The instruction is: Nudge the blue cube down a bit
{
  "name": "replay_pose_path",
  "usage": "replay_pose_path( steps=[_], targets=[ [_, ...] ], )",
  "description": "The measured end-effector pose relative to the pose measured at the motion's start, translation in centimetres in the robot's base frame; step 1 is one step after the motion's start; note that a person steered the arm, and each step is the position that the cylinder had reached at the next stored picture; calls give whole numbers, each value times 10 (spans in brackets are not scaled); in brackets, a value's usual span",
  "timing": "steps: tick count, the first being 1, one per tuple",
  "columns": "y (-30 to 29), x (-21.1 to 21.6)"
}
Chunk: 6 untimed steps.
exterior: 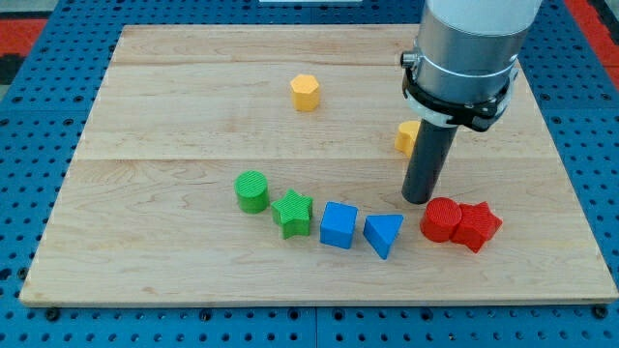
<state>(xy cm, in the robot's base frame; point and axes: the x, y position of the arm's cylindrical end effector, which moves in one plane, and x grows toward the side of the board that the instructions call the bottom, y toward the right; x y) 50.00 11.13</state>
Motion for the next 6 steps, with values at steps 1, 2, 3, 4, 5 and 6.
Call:
replay_pose_path(
  steps=[1, 2, 3, 4, 5, 6],
  targets=[
    [-11, 0],
    [-25, 0],
    [-37, 0],
    [-43, 0],
    [-44, 3],
    [-53, 13]
  ],
)
